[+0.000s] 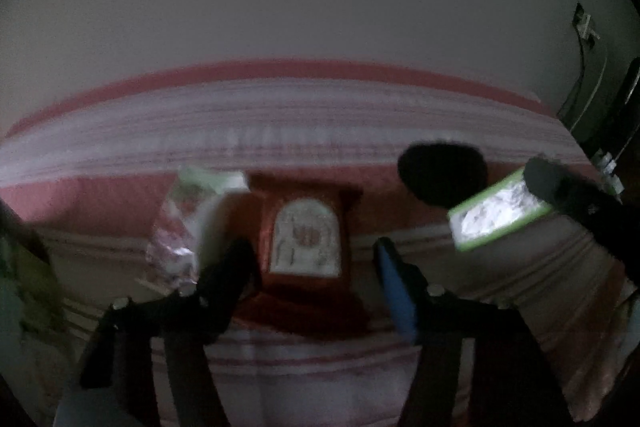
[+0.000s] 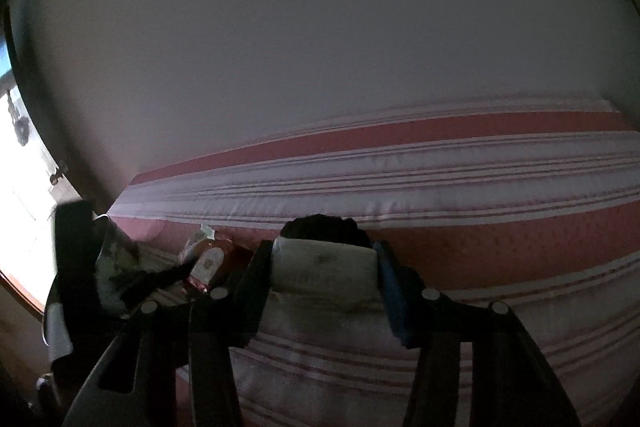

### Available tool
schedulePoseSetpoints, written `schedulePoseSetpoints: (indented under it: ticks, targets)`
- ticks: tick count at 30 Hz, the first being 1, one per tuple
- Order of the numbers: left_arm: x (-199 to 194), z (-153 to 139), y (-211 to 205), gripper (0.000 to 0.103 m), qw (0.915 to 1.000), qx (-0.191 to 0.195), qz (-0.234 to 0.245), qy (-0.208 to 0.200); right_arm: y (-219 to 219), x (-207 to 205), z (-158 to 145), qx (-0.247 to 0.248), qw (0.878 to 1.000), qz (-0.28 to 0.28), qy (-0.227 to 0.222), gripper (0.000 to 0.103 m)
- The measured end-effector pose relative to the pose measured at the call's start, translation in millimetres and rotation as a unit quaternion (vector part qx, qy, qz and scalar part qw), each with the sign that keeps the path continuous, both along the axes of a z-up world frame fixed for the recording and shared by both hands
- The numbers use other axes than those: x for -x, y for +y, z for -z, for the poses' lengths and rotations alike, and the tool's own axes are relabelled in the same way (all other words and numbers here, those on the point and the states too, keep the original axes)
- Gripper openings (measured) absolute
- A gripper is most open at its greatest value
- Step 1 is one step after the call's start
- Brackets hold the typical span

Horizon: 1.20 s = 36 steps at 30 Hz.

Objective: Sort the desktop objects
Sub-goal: 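Grasp the green tissue pack with the right tool while the left tool reaches the red snack packet, then close the left tool on the red snack packet and lift it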

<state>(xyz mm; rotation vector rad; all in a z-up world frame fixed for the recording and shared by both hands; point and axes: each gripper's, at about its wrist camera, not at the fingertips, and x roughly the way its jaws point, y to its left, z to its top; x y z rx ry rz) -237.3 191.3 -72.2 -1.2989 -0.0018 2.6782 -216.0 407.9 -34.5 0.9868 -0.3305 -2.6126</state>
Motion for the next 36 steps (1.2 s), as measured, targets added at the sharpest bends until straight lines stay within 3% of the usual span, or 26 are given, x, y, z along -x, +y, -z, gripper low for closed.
schedulePoseSetpoints:
  ticks: [2, 5, 8, 10, 17, 21, 30, 36]
  targets:
    - [0, 0, 4, 0.046, 0.9999, 0.012, 0.003, 0.001, 4, 0, -2, 0.017, 1.000, -0.004, -0.001, 0.053]
    - [-3, -3, 0, 0.041, 0.9999, -0.008, 0.013, 0.003, 11, -5, -7, 0.046, 0.999, -0.009, 0.010, 0.053]
    - [-7, -6, -7, 0.041, 0.9988, -0.046, 0.013, 0.007, 21, -10, -17, 0.088, 0.995, -0.019, 0.030, 0.053]
    - [-14, -13, -10, 0.041, 0.9972, -0.065, 0.014, 0.034, 28, -12, -20, 0.108, 0.993, -0.017, 0.038, 0.053]
    - [-60, -41, -22, 0.041, 0.9845, -0.090, 0.011, 0.151, 57, -15, -20, 0.149, 0.986, 0.050, 0.053, 0.053]
    - [-82, -51, -34, 0.041, 0.9767, -0.087, 0.006, 0.196, 56, -22, -27, 0.138, 0.985, 0.061, 0.080, 0.053]
    - [-75, -49, -40, 0.041, 0.9724, -0.078, -0.007, 0.220, 56, -33, -33, 0.145, 0.981, 0.063, 0.115, 0.053]
    - [-100, -54, -36, 0.041, 0.9695, -0.079, -0.004, 0.232, 38, -39, -34, 0.139, 0.978, 0.077, 0.131, 0.053]
